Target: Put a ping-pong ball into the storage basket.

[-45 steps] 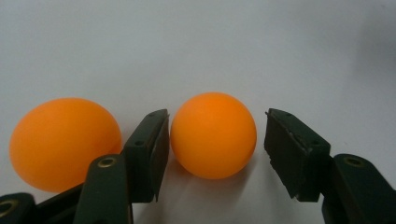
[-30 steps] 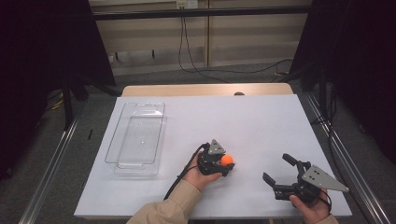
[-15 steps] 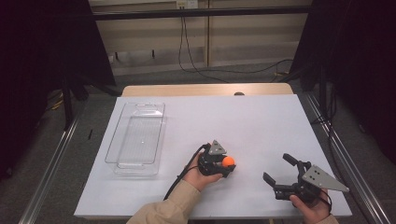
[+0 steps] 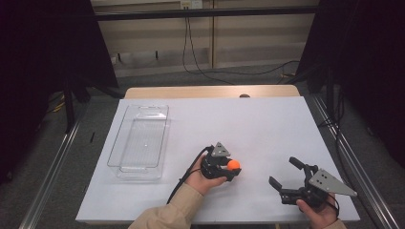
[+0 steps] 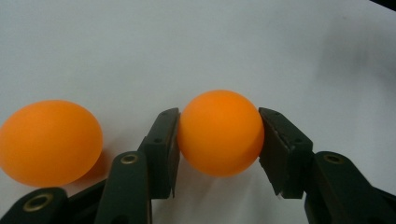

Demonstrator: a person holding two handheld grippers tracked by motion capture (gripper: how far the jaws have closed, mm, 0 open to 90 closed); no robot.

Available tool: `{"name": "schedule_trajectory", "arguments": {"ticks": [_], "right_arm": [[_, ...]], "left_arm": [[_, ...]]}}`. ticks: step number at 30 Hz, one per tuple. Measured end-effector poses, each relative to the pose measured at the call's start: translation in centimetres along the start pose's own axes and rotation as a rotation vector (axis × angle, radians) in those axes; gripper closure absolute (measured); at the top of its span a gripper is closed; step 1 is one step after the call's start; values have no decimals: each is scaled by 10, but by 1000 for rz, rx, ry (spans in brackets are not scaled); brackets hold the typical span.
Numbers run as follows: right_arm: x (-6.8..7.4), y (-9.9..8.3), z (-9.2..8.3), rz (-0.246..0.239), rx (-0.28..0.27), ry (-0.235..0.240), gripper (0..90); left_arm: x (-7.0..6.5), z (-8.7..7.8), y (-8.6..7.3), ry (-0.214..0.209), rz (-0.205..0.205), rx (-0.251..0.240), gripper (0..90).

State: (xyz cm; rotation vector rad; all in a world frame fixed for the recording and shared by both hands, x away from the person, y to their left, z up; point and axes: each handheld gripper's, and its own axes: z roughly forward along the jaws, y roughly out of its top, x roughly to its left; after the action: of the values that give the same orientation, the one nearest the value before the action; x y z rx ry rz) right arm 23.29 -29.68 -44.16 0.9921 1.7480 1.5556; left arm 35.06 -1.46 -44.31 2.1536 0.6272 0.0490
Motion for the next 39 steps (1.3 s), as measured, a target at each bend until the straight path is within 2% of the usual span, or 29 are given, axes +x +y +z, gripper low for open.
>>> {"name": "schedule_trajectory", "arguments": {"ticks": [12,23,39], "right_arm": [[0,0,0,-1,0,1,23],[1,0,0,-1,4,3,23],[1,0,0,0,5,3,23]], "left_arm": [[5,-10,1,-1,-20,-7,509],[6,-18,3,5,-13,-4,509],[10,-27,4,15,-26,-14,509]]}}
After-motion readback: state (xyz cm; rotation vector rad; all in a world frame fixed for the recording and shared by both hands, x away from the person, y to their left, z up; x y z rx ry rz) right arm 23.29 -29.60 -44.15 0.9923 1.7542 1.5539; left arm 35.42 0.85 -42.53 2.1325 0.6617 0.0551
